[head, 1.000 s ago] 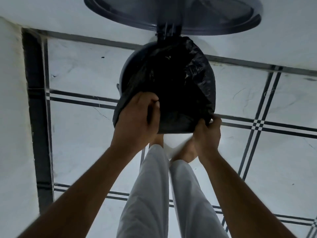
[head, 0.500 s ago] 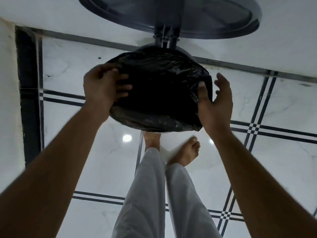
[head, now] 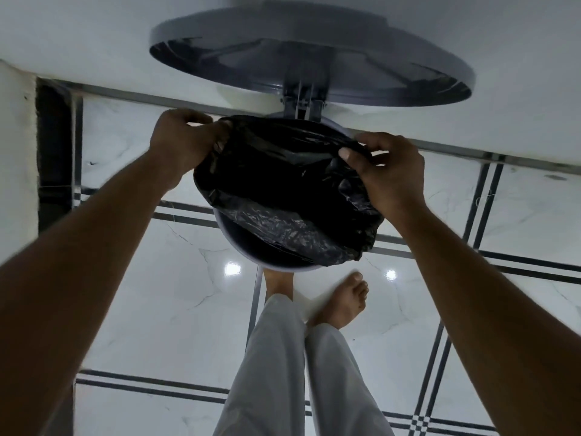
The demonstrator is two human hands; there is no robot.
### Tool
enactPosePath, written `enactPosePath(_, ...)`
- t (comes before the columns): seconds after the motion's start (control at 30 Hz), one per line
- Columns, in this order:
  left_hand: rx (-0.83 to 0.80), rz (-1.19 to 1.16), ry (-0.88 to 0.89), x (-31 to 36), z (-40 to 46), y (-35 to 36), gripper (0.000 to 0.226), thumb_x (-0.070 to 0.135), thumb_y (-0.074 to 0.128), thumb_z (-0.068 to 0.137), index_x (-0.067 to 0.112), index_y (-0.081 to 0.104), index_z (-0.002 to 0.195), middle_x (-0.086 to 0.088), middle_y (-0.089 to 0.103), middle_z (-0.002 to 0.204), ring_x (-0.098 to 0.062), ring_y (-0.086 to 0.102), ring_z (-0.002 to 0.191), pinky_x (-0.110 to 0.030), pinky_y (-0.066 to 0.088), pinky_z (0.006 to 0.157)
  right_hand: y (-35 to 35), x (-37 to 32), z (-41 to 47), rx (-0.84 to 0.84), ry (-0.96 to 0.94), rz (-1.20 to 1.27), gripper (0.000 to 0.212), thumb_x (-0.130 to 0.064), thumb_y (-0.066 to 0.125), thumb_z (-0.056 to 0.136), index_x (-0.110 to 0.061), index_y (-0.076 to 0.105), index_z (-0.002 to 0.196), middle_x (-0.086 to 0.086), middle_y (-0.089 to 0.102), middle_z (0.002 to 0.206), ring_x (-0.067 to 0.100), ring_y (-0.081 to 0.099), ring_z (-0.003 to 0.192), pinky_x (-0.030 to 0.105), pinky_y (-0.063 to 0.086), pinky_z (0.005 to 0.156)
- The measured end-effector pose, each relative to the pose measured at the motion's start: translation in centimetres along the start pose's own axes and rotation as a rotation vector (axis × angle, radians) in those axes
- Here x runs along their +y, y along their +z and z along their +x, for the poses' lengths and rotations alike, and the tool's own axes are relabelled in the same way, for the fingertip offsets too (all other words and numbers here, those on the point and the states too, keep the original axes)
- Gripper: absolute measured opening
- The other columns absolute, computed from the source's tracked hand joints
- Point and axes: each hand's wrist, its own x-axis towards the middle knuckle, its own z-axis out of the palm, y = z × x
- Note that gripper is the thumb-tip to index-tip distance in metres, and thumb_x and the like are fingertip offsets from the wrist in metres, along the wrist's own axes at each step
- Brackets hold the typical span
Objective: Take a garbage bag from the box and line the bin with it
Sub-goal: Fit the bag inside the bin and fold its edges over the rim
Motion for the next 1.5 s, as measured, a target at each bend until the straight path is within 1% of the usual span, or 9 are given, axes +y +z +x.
enactPosePath(0.2, -0.271, 0.173, -0.114, -0.2, 1.1, -2.2, 0.038, 0.036, 0.075, 0.099, 0.017, 0.074, 0.131, -0.004, 0.074, 0.124, -0.027, 0.068, 0.119, -0.039, 0.057, 0.087, -0.5, 0.5, 1.8, 0.056, 0.019, 0.05, 0.036, -0.048, 0.075, 0.102, -0.013, 0.08, 0.092, -0.009, 0.077, 0.087, 0.005, 0.071, 0.08, 0.027, 0.056, 0.084)
enactPosePath(0.3, -0.445, -0.125, -0.114, -0.1, 1.5, -3.1, 0.023, 0.022, 0.058, 0.108, 0.016, 0.075, 0.122, -0.003, 0.076, 0.112, -0.029, 0.07, 0.115, -0.045, 0.056, 0.104, -0.6, 0.2, 3.1, 0.024, 0.143, 0.25, 0.04, -0.049, 0.073, 0.104, -0.011, 0.075, 0.091, 0.0, 0.075, 0.079, 0.009, 0.065, 0.072, 0.029, 0.055, 0.077)
enactPosePath(0.43, -0.593, -0.476, -0.172, 0.7, 2.3, -2.7, 0.029, 0.03, 0.054, 0.108, 0.015, 0.074, 0.123, -0.003, 0.075, 0.108, -0.021, 0.073, 0.108, -0.034, 0.062, 0.088, -0.1, 0.3, 4.9, 0.008, 0.287, 0.386, 0.025, -0.045, 0.072, 0.105, -0.026, 0.071, 0.088, -0.016, 0.073, 0.076, 0.008, 0.068, 0.075, 0.028, 0.056, 0.077)
enactPosePath(0.73, -0.6, 0.041, -0.304, -1.9, 3.2, 0.0, 0.034, 0.038, 0.053, 0.11, 0.015, 0.078, 0.106, -0.007, 0.079, 0.114, -0.021, 0.078, 0.087, -0.035, 0.068, 0.075, 1.3, 3.1, 5.0, -0.134, 0.489, 0.311, 0.035, -0.05, 0.086, 0.093, -0.019, 0.081, 0.076, 0.0, 0.083, 0.087, 0.021, 0.082, 0.093, 0.043, 0.067, 0.097)
enactPosePath(0.8, -0.637, 0.104, -0.32, -3.0, 2.2, -0.3, 0.044, 0.055, 0.056, 0.105, 0.02, 0.077, 0.119, -0.002, 0.079, 0.114, -0.022, 0.076, 0.099, -0.04, 0.064, 0.093, 1.0, 3.0, 4.1, -0.121, 0.553, 0.304, 0.048, -0.062, 0.083, 0.091, -0.017, 0.076, 0.076, 0.008, 0.084, 0.089, 0.022, 0.082, 0.09, 0.037, 0.067, 0.091)
enactPosePath(0.87, -0.652, 0.076, -0.361, -4.0, 1.2, -1.1, 0.042, 0.066, 0.062, 0.095, 0.03, 0.076, 0.113, 0.002, 0.077, 0.113, -0.022, 0.071, 0.105, -0.045, 0.055, 0.106, 0.5, 2.8, 3.1, -0.134, 0.605, 0.308, 0.059, -0.074, 0.078, 0.088, -0.015, 0.079, 0.083, 0.005, 0.085, 0.092, 0.021, 0.082, 0.087, 0.029, 0.066, 0.081)
enactPosePath(1.1, -0.658, -0.38, -0.55, -6.7, -0.9, -2.5, 0.046, 0.063, 0.075, 0.088, 0.022, 0.08, 0.109, 0.002, 0.081, 0.111, -0.019, 0.08, 0.091, -0.035, 0.067, 0.077, -0.4, 3.0, 0.0, -0.151, 0.689, 0.34, 0.064, -0.083, 0.07, 0.087, -0.02, 0.076, 0.089, 0.002, 0.079, 0.103, 0.018, 0.076, 0.095, 0.03, 0.061, 0.087)
enactPosePath(1.23, -0.638, -0.414, -0.589, -8.0, -1.0, -3.3, 0.044, 0.065, 0.085, 0.077, 0.024, 0.071, 0.083, 0.005, 0.054, 0.082, -0.015, 0.05, 0.07, -0.031, 0.037, 0.065, -0.6, 3.4, -0.5, -0.147, 0.737, 0.368, 0.084, -0.091, 0.068, 0.081, -0.016, 0.075, 0.116, 0.003, 0.079, 0.112, 0.022, 0.076, 0.103, 0.037, 0.064, 0.094)
enactPosePath(1.5, -0.672, -0.757, -0.619, -9.3, -3.1, -3.3, 0.019, 0.032, 0.057, 0.091, 0.016, 0.068, 0.092, 0.003, 0.069, 0.096, -0.021, 0.068, 0.089, -0.038, 0.047, 0.097, -2.0, 4.1, -1.1, -0.151, 0.749, 0.421, 0.07, -0.083, 0.065, 0.089, -0.021, 0.076, 0.12, -0.002, 0.083, 0.11, 0.018, 0.077, 0.101, 0.036, 0.059, 0.086)
